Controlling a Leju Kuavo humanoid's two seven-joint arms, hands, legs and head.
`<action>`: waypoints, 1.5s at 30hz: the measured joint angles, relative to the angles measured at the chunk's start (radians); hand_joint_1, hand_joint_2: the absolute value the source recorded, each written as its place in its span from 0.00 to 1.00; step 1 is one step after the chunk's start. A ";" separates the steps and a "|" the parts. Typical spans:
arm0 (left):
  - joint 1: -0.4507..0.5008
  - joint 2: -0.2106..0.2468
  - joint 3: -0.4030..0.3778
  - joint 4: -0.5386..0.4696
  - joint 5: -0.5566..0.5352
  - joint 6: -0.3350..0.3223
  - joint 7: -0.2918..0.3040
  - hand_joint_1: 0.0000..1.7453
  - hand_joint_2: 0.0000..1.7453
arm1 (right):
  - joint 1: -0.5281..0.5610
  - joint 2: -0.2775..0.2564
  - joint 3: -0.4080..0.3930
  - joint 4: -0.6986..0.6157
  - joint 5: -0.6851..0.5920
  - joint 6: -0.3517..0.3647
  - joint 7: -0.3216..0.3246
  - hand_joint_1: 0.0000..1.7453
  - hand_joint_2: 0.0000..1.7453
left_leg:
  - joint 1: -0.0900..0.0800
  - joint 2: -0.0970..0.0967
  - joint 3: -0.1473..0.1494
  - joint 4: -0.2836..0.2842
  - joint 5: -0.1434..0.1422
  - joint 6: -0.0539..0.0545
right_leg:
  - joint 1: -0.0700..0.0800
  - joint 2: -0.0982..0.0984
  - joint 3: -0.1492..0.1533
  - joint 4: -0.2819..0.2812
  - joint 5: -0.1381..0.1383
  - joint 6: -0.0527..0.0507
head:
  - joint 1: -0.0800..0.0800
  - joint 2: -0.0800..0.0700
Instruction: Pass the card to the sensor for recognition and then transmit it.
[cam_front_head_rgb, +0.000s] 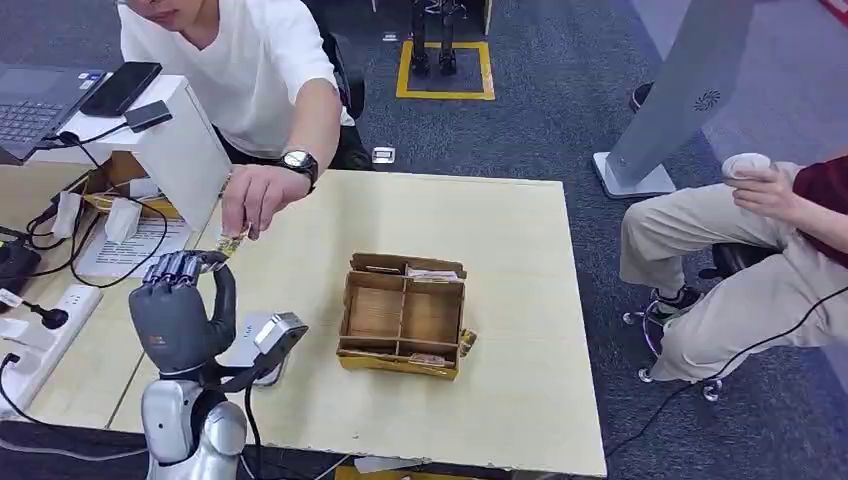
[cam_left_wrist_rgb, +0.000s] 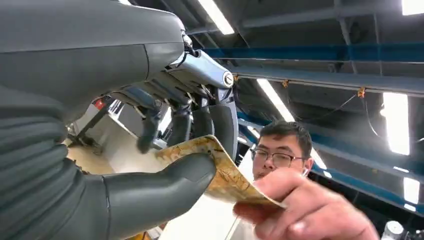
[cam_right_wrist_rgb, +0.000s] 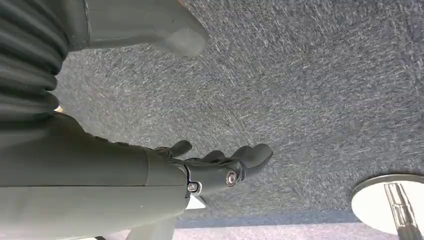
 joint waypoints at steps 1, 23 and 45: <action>-0.001 0.000 0.000 0.000 0.000 0.000 -0.002 1.00 1.00 | 0.000 0.000 0.000 0.000 0.000 0.000 -0.002 0.00 1.00 | 0.000 0.000 0.000 0.000 0.000 0.000 | 0.000 0.000 0.000 0.000 0.000 0.000 | 0.000 0.000; -0.006 0.000 0.000 0.000 0.009 0.000 -0.007 1.00 1.00 | 0.001 -0.002 0.001 0.000 0.000 0.000 -0.007 0.00 1.00 | 0.000 0.000 0.000 0.000 0.000 0.000 | 0.000 0.000 0.000 0.000 0.000 0.000 | 0.000 0.000; 0.017 0.007 0.079 0.134 -0.187 0.000 0.186 1.00 1.00 | 0.000 0.003 -0.028 0.000 0.035 0.000 -0.006 0.00 1.00 | 0.000 -0.001 0.000 0.000 0.000 0.000 | 0.000 -0.001 0.001 0.000 0.000 0.000 | 0.000 0.000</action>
